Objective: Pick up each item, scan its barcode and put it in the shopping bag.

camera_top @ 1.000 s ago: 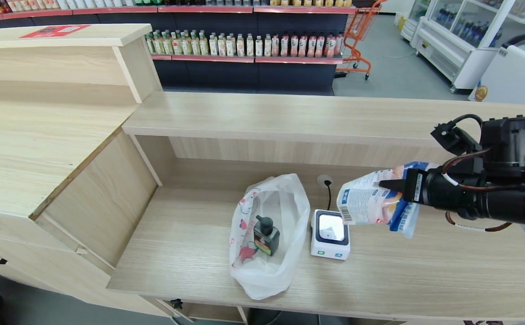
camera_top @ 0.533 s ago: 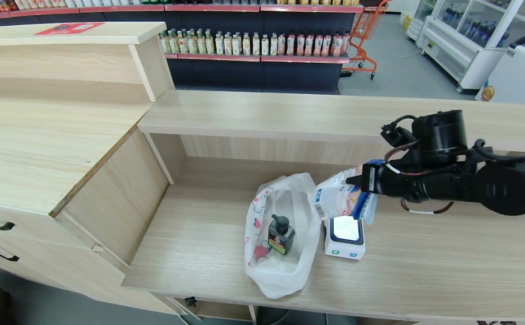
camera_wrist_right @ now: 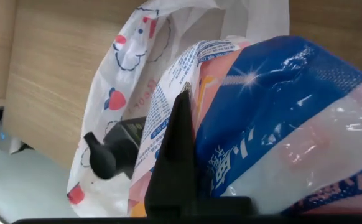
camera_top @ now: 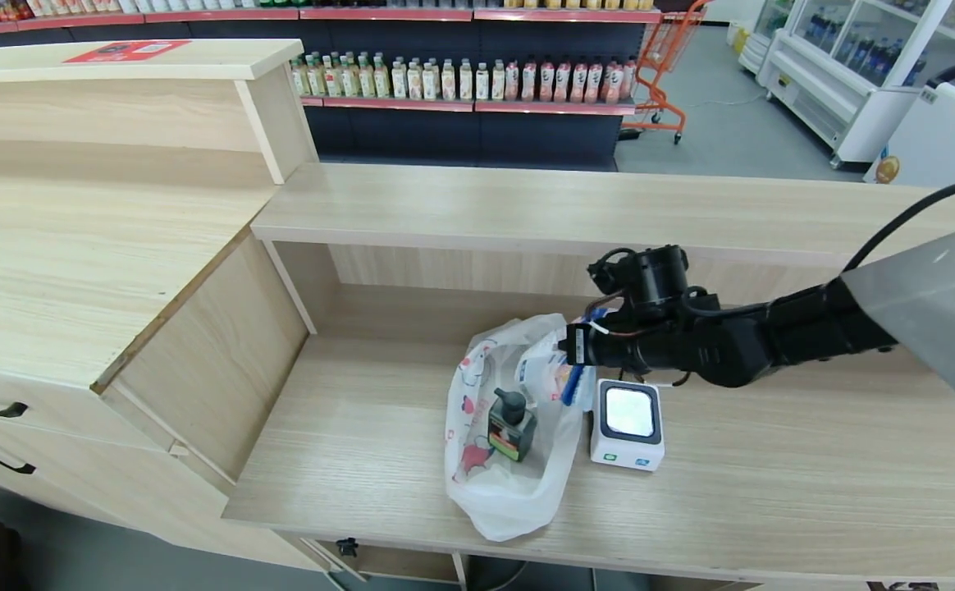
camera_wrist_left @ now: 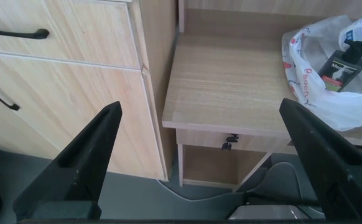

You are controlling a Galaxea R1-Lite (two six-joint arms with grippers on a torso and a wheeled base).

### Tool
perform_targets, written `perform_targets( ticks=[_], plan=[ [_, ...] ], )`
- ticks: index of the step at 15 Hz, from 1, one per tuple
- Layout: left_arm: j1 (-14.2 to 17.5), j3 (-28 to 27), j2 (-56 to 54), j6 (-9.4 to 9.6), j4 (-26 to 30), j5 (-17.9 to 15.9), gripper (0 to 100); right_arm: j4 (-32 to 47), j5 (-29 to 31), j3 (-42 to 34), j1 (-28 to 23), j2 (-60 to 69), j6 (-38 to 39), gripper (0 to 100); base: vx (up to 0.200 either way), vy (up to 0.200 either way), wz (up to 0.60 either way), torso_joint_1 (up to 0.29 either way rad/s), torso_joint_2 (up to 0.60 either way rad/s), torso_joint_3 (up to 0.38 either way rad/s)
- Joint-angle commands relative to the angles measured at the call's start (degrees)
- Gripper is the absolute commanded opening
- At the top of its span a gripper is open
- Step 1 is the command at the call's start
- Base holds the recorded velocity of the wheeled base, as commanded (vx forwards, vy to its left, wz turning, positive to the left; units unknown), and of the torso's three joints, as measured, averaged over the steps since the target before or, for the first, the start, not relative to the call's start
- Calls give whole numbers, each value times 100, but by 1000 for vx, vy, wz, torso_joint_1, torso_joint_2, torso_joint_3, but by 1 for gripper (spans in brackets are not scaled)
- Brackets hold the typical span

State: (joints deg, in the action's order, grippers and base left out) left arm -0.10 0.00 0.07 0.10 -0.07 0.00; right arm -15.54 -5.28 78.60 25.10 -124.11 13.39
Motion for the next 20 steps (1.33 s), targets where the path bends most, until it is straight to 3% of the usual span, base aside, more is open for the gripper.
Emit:
perform_targets(
  ticks=[1,9,10,16,19,20],
  plan=[
    [1,0,1,-1,-1,0,100,-177,27,480,127,-825,-363,0,0,0,0,0,0,0],
    [1,0,1,-1,-1,0,100,-212,27,1430,382,-1511,-618,0,0,0,0,0,0,0],
    [1,0,1,-1,-1,0,100,-204,36,1447,390,-1537,-618,100,0,0,0,0,0,0],
    [1,0,-7,-1,-1,0,100,-256,-8,1333,179,-1089,-574,100,0,0,0,0,0,0],
    [1,0,1,-1,-1,0,100,-239,-17,647,-23,-201,-512,100,0,0,0,0,0,0],
    [1,0,1,-1,-1,0,100,-221,-26,94,-216,423,-504,100,0,0,0,0,0,0]
  ],
)
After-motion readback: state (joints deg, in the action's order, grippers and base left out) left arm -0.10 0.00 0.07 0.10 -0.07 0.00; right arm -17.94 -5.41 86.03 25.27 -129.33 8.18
